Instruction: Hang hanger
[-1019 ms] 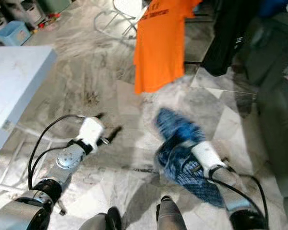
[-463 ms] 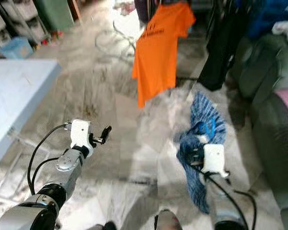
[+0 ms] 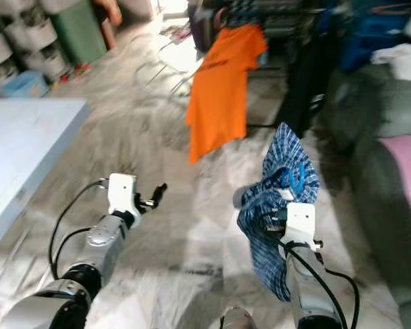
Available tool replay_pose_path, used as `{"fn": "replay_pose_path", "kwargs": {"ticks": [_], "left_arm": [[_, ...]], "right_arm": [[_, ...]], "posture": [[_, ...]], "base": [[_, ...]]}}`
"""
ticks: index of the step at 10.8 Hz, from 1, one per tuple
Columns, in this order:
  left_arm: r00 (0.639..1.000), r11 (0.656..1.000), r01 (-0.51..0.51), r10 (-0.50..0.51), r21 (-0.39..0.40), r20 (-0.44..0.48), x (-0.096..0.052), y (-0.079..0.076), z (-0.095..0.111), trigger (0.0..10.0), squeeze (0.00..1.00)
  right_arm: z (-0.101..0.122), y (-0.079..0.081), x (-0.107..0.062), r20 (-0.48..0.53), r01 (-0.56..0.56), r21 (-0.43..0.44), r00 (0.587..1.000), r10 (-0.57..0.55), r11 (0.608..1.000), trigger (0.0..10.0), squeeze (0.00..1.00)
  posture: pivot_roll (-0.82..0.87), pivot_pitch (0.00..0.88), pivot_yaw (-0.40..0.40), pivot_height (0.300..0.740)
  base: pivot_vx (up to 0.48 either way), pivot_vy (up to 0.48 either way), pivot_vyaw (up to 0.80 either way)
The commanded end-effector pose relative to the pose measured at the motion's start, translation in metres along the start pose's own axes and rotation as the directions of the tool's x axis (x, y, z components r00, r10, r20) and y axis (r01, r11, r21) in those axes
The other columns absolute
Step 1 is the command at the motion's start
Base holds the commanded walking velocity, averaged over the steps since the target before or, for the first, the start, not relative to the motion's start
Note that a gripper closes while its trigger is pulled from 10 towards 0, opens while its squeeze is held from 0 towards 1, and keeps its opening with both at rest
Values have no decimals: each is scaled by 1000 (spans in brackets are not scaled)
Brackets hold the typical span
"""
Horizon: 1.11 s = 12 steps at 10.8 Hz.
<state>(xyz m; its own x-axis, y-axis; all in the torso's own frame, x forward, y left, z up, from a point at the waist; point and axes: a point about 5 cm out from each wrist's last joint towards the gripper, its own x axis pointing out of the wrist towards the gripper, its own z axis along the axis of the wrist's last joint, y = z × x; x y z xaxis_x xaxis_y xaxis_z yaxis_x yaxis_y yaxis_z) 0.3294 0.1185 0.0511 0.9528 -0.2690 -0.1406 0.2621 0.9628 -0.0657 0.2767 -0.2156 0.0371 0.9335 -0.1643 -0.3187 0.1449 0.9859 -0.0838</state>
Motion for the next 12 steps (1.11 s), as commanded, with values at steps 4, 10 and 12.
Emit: {"fn": "replay_pose_path", "kwargs": {"ticks": [4, 10, 12], "left_arm": [[1000, 1000, 9, -8, -13, 8, 1, 1, 3, 10000, 0], [1000, 999, -8, 9, -32, 21, 4, -4, 6, 10000, 0], [999, 999, -42, 42, -22, 17, 2, -2, 3, 10000, 0]], "right_arm": [[8, 0, 0, 32, 10, 1, 999, -10, 1000, 10000, 0], [19, 13, 3, 55, -85, -76, 994, 90, 993, 10000, 0], [16, 19, 2, 36, -110, -82, 993, 113, 991, 10000, 0]], "posture": [[-471, 56, 104, 740], [-472, 53, 76, 740], [-454, 58, 43, 740]], "base": [[425, 0, 0], [425, 0, 73], [403, 120, 0]]}}
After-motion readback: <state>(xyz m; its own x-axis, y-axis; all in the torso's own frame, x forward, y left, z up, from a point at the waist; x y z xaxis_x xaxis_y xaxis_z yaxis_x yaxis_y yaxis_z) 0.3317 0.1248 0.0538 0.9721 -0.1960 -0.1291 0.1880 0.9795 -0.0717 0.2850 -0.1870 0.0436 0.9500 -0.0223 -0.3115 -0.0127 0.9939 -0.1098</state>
